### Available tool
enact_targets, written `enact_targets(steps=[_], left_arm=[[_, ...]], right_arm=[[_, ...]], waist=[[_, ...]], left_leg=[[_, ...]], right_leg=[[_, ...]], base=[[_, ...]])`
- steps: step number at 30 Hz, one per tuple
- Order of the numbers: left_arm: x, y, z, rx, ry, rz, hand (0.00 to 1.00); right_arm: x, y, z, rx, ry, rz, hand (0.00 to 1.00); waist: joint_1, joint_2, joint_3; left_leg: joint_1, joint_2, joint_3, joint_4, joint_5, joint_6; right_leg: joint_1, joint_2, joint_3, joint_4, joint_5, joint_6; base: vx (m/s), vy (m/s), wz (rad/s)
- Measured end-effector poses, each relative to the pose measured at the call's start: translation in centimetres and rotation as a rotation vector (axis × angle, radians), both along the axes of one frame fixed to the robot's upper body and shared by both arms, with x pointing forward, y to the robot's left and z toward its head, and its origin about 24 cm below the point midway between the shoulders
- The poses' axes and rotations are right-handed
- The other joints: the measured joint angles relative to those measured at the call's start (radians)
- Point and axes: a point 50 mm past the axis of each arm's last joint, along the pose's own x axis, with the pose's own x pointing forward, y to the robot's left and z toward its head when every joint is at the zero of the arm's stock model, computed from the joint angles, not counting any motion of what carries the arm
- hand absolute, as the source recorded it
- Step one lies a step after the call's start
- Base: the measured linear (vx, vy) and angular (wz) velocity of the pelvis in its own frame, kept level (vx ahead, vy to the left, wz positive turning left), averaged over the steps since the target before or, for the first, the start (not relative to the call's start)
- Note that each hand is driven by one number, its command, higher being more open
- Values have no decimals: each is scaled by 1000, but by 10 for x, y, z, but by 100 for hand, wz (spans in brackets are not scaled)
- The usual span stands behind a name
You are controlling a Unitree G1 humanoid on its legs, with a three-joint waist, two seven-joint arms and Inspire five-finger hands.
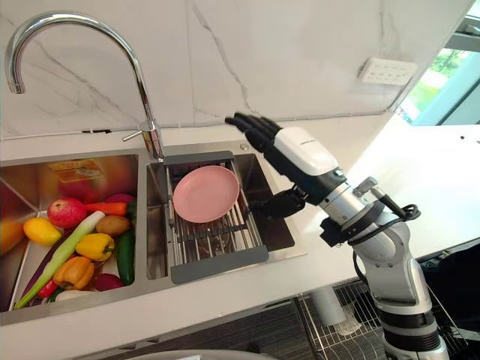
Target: Walk over to the sink, pick up the cup, carry it to the dishwasher, place the cup inside the dishwasher, then close the dishwasher door
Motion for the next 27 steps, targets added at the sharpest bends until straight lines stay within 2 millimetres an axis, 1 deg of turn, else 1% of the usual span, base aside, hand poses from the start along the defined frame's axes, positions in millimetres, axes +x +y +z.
enact_targets(steps=[3,4,6,10,16,20,22,25,27], left_arm=[[5,-4,-1,-9,-10,-47,100],[6,-6,-1,-13,-7,-68,100],[8,-8,-1,-12,-12,-96,100],[9,-7,-1,-10,-12,-110,100],[7,-11,-2,-17,-11,-119,100],[7,-11,-2,-14,-8,-130,100],[7,-11,-2,-14,-10,-131,100],[7,-11,-2,-14,-11,-131,100],[8,-11,-2,-14,-9,-132,100]], right_arm=[[1,6,-6,-56,4,0,100],[1,9,-9,-111,-5,-10,100],[2,13,-14,-164,-14,-22,100],[6,19,-27,-213,7,-34,100],[11,33,-55,-286,45,-38,100],[14,36,-65,-286,28,-52,100],[17,36,-72,-296,22,-76,100],[21,38,-83,-341,19,-93,100],[23,41,-89,-364,24,-89,100]], waist=[[1,19,-2],[1,29,-9],[2,36,-9],[3,38,-9],[23,52,-23],[29,52,-25],[37,52,-25],[48,51,-25],[49,51,-25]], left_leg=[[0,-4,1,0,0,0],[1,-5,1,0,0,0],[1,-6,1,-2,0,0],[1,-4,1,-2,0,0],[1,-3,-5,-8,8,-3],[2,-3,-21,-17,17,-7],[2,-1,-25,-18,18,-9],[2,-1,-27,-19,19,-11],[2,-1,-29,-21,21,-14]], right_leg=[[0,-4,-2,-2,0,0],[0,-6,-2,-2,0,0],[1,-6,-2,-2,0,0],[2,-5,-3,-2,0,0],[5,-4,-12,-2,0,0],[12,-5,-32,-8,1,1],[13,-4,-37,-8,1,1],[14,-4,-41,-8,1,1],[15,-5,-45,-8,1,1]], base=[[10,5,1],[0,0,0],[0,0,0],[-62,-27,1],[-56,-25,4],[-24,-26,13],[-23,-20,9],[-23,-9,2],[-41,-13,4]])
